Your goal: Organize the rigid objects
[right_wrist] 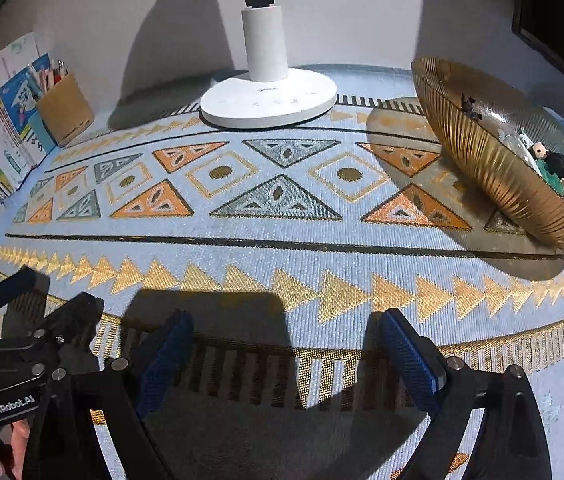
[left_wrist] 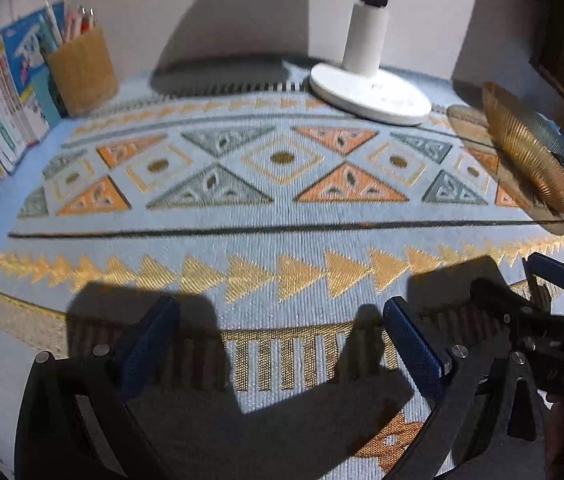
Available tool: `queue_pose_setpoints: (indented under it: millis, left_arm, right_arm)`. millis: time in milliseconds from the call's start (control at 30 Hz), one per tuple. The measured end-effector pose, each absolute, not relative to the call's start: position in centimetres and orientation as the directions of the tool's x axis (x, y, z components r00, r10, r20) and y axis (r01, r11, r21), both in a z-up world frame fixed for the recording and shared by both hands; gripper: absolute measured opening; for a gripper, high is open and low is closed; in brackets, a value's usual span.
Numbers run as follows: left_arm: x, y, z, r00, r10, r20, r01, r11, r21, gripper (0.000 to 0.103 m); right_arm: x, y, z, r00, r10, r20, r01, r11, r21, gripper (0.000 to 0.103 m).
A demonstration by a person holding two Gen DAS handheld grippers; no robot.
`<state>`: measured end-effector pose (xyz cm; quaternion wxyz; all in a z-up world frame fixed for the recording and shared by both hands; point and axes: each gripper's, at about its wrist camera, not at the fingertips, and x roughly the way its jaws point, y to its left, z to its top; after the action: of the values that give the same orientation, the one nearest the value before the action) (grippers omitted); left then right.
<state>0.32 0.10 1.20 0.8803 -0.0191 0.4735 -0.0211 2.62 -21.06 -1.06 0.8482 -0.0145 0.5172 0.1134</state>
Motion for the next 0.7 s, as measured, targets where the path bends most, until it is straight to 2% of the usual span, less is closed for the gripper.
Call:
queue_pose_setpoints:
  millis: [133, 533, 700]
  left_arm:
    - [0.5, 0.01, 1.02, 0.551, -0.019, -0.835, -0.001, 1.0, -0.024, 0.102]
    - [0.68, 0.04, 0.9, 0.574, -0.008, -0.818, -0.01, 1.0, -0.017, 0.103]
    - [0.95, -0.03, 0.77, 0.576, -0.006, -0.817, -0.01, 1.0, -0.014, 0.103]
  right_arm:
    - [2.64, -20.24, -1.44, 0.419, 0.149, -0.896, -0.236, 0.97, 0.051, 0.103]
    - [2.62, -20.42, -1.42, 0.437, 0.136, -0.889, -0.204, 0.978, 0.049, 0.103]
    - [3.07, -20.28, -1.64, 0.473, 0.173, -0.864, -0.255, 0.965, 0.054, 0.103]
